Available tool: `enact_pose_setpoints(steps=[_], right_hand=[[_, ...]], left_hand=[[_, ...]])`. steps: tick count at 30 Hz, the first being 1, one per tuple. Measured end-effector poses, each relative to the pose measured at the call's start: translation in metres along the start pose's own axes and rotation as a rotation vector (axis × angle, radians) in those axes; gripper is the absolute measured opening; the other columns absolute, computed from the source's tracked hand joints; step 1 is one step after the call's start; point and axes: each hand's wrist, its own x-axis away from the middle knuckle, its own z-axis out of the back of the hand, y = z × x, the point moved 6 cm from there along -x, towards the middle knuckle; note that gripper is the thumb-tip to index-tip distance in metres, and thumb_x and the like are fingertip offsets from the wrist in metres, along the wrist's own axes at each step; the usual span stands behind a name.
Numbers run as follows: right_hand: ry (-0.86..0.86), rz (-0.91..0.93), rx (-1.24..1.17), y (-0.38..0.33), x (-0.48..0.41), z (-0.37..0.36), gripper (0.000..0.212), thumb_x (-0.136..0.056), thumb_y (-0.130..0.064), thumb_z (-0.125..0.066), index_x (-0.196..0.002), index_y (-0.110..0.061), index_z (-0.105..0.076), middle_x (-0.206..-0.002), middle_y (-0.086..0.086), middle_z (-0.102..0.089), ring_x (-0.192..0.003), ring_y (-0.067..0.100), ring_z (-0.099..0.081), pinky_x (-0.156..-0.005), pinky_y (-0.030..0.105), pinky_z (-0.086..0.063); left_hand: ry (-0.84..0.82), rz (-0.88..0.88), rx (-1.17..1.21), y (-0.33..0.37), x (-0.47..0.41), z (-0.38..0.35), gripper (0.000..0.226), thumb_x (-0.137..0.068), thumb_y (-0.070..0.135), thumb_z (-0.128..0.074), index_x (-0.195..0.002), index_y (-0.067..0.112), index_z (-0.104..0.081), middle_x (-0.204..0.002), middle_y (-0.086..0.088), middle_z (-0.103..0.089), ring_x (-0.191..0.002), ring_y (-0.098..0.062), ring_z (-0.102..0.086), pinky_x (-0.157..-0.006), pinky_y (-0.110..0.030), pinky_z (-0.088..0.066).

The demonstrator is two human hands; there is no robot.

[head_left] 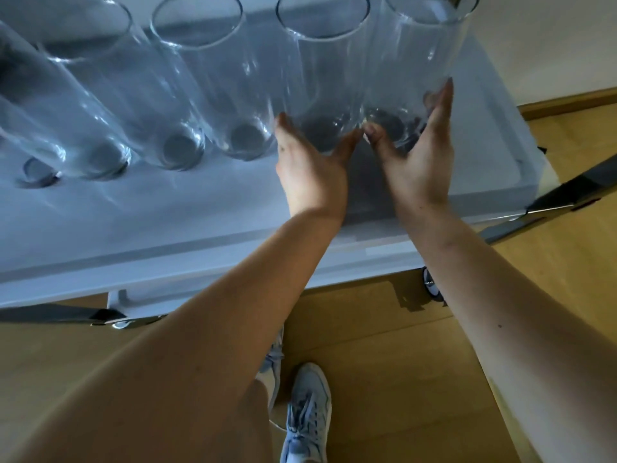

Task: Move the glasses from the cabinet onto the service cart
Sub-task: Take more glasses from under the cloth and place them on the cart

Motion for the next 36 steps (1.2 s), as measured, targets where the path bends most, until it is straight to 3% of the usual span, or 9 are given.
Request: enact_pose_setpoints(steps=[6,13,19,22,24,26,28,31,36], right_hand=[[-0.053,-0.075,0.089,0.007,-0.002,-0.001,0.096,-0.081,-0.016,-0.069,-0.151,-0.004,-0.004,-0.15,0.01,-0.035,-0.137,0.021,-0.038,-0.103,0.015,-0.027],[-0.028,-0.09,0.084,0.007,-0.004,0.002,0.086,-0.077,-0.018,-0.071,-0.147,-0.004,-0.023,-0.145,0.008,-0.046,-0.13,0.022,-0.048,-0.105,0.028,-0.037],[-0.036,-0.1,0.101,0.006,-0.003,0.004,0.09,-0.075,-0.021,-0.073,-0.147,-0.001,-0.023,-0.143,0.012,-0.045,-0.131,0.025,-0.045,-0.106,0.033,-0.038],[-0.059,-0.123,0.132,0.003,0.011,0.015,0.093,-0.079,-0.013,-0.071,-0.149,0.0,-0.012,-0.143,0.017,-0.038,-0.131,0.028,-0.041,-0.105,0.025,-0.032],[-0.08,-0.127,0.138,-0.005,0.027,0.022,0.091,-0.082,-0.013,-0.069,-0.15,-0.001,-0.01,-0.144,0.018,-0.036,-0.131,0.029,-0.04,-0.104,0.027,-0.032],[-0.127,-0.111,0.15,-0.015,0.044,0.026,0.089,-0.084,-0.014,-0.068,-0.15,0.0,-0.009,-0.146,0.02,-0.035,-0.133,0.03,-0.037,-0.106,0.03,-0.031],[-0.193,-0.129,0.134,-0.026,0.06,0.033,0.089,-0.085,-0.013,-0.067,-0.15,-0.001,-0.008,-0.147,0.02,-0.032,-0.135,0.029,-0.035,-0.103,0.023,-0.027],[-0.238,-0.139,0.103,-0.045,0.079,0.051,0.089,-0.087,-0.017,-0.067,-0.151,-0.005,-0.007,-0.149,0.018,-0.028,-0.137,0.028,-0.032,-0.102,0.017,-0.024],[-0.271,-0.129,0.068,-0.116,0.106,0.11,0.09,-0.088,-0.021,-0.067,-0.152,-0.011,-0.005,-0.152,0.014,-0.024,-0.139,0.026,-0.029,-0.104,0.02,-0.026]], left_hand=[[0.003,0.02,-0.051,-0.003,-0.001,0.001,0.085,-0.07,0.043,-0.08,-0.133,0.001,-0.04,-0.132,-0.01,-0.054,-0.121,-0.024,-0.051,-0.091,-0.02,-0.033],[-0.014,0.032,-0.078,-0.003,0.001,0.005,0.065,-0.073,0.035,-0.079,-0.12,0.004,-0.046,-0.117,-0.007,-0.06,-0.109,-0.027,-0.056,-0.081,-0.023,-0.035],[-0.061,0.09,-0.091,-0.001,0.003,0.009,0.059,-0.072,0.035,-0.079,-0.116,0.009,-0.05,-0.113,-0.005,-0.063,-0.105,-0.025,-0.058,-0.073,-0.02,-0.034],[-0.128,0.13,-0.128,-0.005,0.009,0.018,0.069,-0.072,0.036,-0.079,-0.13,0.013,-0.047,-0.122,-0.003,-0.062,-0.11,-0.023,-0.059,-0.086,-0.023,-0.041],[-0.192,0.139,-0.186,-0.005,0.017,0.028,0.076,-0.077,0.037,-0.075,-0.141,0.018,-0.039,-0.132,-0.002,-0.056,-0.118,-0.021,-0.054,-0.094,-0.026,-0.041],[-0.235,0.137,-0.225,-0.003,0.028,0.042,0.073,-0.082,0.036,-0.07,-0.144,0.02,-0.036,-0.139,-0.003,-0.049,-0.125,-0.021,-0.048,-0.099,-0.027,-0.037],[-0.246,0.111,-0.246,0.005,0.042,0.061,0.069,-0.084,0.036,-0.069,-0.144,0.019,-0.038,-0.144,-0.002,-0.046,-0.131,-0.02,-0.043,-0.105,-0.029,-0.035],[-0.249,0.081,-0.279,0.019,0.062,0.089,0.064,-0.085,0.037,-0.068,-0.141,0.018,-0.042,-0.144,-0.001,-0.046,-0.133,-0.018,-0.041,-0.106,-0.026,-0.032],[-0.281,0.011,-0.297,0.074,0.107,0.151,0.063,-0.085,0.038,-0.067,-0.141,0.021,-0.042,-0.143,-0.001,-0.047,-0.13,-0.021,-0.043,-0.1,-0.026,-0.036]])
